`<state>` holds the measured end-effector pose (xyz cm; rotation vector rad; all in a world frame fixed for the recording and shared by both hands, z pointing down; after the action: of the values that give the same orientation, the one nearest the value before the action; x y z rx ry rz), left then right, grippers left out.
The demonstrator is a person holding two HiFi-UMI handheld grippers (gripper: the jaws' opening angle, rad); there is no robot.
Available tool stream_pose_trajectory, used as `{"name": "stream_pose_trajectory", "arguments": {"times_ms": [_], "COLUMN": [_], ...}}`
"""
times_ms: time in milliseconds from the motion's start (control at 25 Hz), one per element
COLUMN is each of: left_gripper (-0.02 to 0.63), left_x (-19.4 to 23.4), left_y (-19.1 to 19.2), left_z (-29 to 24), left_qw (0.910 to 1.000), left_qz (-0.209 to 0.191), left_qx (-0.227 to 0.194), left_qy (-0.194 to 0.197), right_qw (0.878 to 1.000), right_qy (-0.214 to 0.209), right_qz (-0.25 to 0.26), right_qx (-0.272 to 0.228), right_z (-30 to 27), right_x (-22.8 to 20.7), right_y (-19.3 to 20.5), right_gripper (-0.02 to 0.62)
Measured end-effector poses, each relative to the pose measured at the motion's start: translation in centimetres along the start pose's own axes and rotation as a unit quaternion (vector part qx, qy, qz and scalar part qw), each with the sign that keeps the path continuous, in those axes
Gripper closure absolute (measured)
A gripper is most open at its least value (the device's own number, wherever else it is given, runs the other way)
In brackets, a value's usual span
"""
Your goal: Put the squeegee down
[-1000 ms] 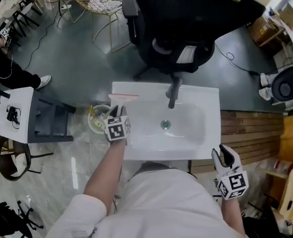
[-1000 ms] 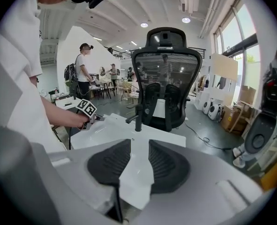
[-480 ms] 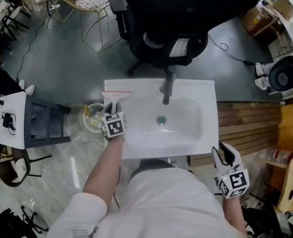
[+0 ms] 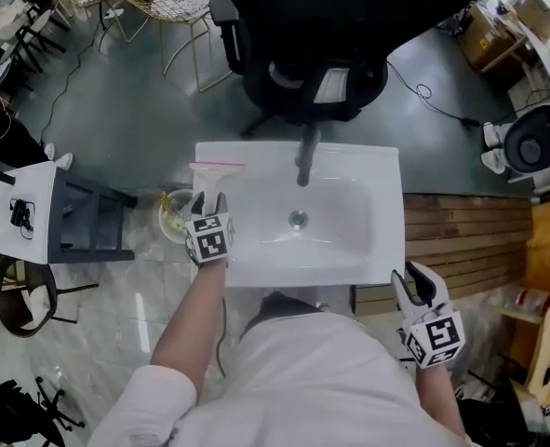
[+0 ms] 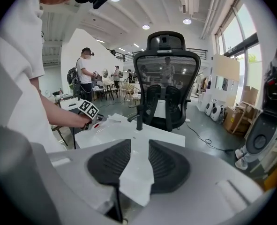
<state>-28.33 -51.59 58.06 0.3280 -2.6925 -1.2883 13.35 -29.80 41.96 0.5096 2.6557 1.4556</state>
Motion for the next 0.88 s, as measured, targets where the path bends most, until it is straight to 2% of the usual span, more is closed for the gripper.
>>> {"name": "stream_pose_trajectory", "arguments": {"times_ms": [320,520,720,800,880], "left_gripper": [0.419,0.450,0.516,0.587,0.598], "left_x": [-4.1,-7.0,-12.1,-14.2,-16.4], "left_y": [0.4,1.3,2.8,3.2,3.7], "left_z": [7.1,12.4,18.0,20.2,22.3], "left_qw": [0.9995,0.9985,0.9965,0.9942,0.9909], "left_qz": [0.004,0.018,0.022,0.021,0.015], "left_qx": [-0.031,-0.052,-0.069,-0.082,-0.089], "left_qy": [-0.002,0.009,0.042,0.067,0.100], "right_qw": [0.997,0.994,0.990,0.989,0.987], "right_qy": [-0.059,-0.093,-0.120,-0.131,-0.142], "right_qz": [0.021,0.031,0.039,0.043,0.046], "right_qx": [-0.035,-0.044,-0.057,-0.058,-0.061], "right_z": [0.9,1.7,3.5,4.2,5.0], "right_x": [-1.2,-1.1,-1.6,-1.6,-1.6], "right_y": [1.3,2.6,4.2,4.8,5.4], "right_gripper": [0.488,0.488,0.497,0.505,0.506]}}
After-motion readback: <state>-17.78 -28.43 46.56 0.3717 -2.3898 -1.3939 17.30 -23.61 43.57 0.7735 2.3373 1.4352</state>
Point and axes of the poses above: the fingertips, and each gripper's own axes: z backward along the fingers, x to its left, y out of its underside, the point moved 9 cm from there along z, backward along the fingers, and after that the axes turned 6 degrees about y, right-handed, at the moved point
